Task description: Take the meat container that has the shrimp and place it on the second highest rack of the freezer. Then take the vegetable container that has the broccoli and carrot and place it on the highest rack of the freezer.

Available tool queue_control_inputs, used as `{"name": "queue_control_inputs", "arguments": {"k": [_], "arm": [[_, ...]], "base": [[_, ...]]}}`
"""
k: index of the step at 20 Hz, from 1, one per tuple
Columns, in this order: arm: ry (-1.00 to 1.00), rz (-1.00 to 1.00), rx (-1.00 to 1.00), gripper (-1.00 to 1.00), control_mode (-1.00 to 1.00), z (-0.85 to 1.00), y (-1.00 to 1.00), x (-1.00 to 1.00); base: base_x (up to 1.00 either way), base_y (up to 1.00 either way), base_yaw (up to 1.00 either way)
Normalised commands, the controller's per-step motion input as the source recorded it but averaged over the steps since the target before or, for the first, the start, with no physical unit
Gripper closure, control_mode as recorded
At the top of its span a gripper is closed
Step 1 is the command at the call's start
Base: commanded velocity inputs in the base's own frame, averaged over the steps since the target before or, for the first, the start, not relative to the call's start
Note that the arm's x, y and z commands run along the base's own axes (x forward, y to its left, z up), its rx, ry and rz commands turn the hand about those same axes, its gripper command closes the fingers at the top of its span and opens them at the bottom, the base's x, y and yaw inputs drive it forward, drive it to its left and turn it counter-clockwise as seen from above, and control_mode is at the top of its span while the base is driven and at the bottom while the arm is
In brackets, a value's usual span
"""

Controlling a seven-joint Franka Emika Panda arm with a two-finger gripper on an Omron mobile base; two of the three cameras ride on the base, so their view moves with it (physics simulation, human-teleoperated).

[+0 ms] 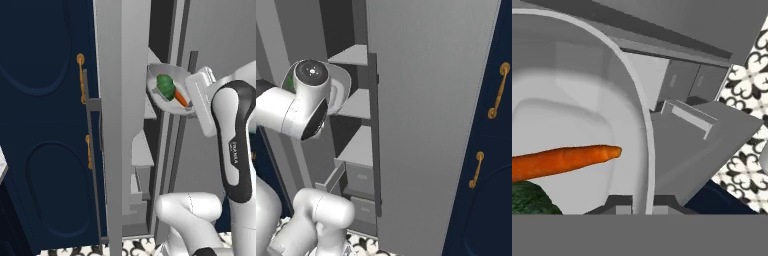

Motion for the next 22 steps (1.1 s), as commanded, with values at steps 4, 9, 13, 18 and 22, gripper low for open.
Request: {"name": "queue_control_inputs", "arguments": {"k": [4, 9, 13, 18, 22], "arm": [[0.0, 0.0, 0.0, 1.0, -1.0, 0.34, 0.9, 0.37], [0.07, 0.0, 0.03, 1.0, -1.0, 0.47, 0.51, 0.76], [0.02, -0.02, 0.08, 1.0, -1.0, 0.48, -0.08, 0.15], [-0.01, -0.03, 0.01, 1.0, -1.0, 0.08, -0.01, 0.0], [-0.01, -0.08, 0.0, 1.0, -1.0, 0.0, 0.0, 0.22]], "base": [[0.0, 0.0, 0.0], [0.0, 0.0, 0.0], [0.0, 0.0, 0.0], [0.0, 0.0, 0.0], [0.0, 0.0, 0.0]]}}
